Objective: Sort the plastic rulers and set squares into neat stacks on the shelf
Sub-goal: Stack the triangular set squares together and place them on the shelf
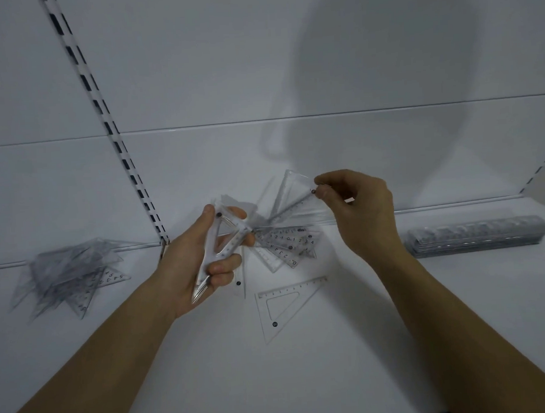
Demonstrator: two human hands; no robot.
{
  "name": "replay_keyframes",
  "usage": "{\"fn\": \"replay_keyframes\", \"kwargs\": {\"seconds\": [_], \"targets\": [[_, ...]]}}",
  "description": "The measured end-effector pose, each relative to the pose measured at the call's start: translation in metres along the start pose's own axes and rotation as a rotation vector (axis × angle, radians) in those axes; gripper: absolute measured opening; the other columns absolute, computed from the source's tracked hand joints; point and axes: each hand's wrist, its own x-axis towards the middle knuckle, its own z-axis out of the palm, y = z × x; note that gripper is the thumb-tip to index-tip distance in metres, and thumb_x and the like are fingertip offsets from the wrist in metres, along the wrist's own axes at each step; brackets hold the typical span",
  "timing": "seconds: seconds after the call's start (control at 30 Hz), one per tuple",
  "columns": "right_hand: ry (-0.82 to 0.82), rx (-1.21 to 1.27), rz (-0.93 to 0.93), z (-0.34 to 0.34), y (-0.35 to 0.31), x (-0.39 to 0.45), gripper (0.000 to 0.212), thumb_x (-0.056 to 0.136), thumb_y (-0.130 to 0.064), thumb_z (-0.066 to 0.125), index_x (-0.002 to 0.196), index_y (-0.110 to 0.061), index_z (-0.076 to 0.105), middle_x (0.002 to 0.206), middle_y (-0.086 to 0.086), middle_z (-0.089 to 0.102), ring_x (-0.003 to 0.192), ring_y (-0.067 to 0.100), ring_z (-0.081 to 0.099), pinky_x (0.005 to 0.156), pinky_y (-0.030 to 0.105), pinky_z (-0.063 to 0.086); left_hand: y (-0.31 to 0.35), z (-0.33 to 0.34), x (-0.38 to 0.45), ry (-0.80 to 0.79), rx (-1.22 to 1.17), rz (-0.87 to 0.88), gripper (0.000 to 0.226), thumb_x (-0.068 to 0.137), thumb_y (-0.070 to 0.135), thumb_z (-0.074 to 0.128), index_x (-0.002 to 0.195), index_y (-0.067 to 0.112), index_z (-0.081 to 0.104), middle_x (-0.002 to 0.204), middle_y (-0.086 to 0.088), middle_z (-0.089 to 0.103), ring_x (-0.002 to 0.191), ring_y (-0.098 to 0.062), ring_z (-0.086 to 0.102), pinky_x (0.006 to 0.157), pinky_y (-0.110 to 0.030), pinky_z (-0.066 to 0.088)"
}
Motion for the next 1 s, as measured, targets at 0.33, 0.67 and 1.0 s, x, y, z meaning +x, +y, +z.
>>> {"fn": "replay_keyframes", "kwargs": {"seconds": [0.33, 0.67, 1.0], "targets": [[-0.319, 0.003, 0.252, 0.005, 0.007, -0.004, 0.016, 0.096, -0.020, 0.066, 0.084, -0.025, 0.076, 0.075, -0.003, 0.074, 0.069, 0.014, 0.070, 0.067, 0.033, 0.053, 0.005, -0.001, -0.003, 0.032, -0.020, 0.020, 0.044, 0.101, 0.054, 0.035, 0.112, 0.021, 0.062, 0.088, -0.011, 0.061, 0.039, -0.006, 0.026, 0.034, -0.013, 0.025], [-0.159, 0.196, 0.234, -0.004, -0.002, 0.002, 0.013, 0.097, -0.017, 0.065, 0.095, -0.017, 0.078, 0.070, -0.012, 0.069, 0.058, -0.005, 0.057, 0.057, 0.008, 0.041, 0.008, 0.002, -0.006, 0.048, 0.007, 0.030, 0.044, 0.101, 0.055, 0.035, 0.112, 0.021, 0.062, 0.086, -0.011, 0.063, 0.039, -0.007, 0.026, 0.035, -0.014, 0.026], [-0.337, 0.504, -0.202, 0.012, -0.026, -0.018, 0.011, 0.092, 0.001, 0.065, 0.095, -0.005, 0.074, 0.090, 0.006, 0.073, 0.085, 0.021, 0.071, 0.078, 0.030, 0.054, 0.003, 0.015, -0.010, 0.041, 0.050, -0.154, 0.064, 0.095, 0.066, 0.037, 0.107, 0.017, 0.077, 0.086, -0.009, 0.065, 0.040, -0.008, 0.038, 0.034, -0.016, 0.036]]}}
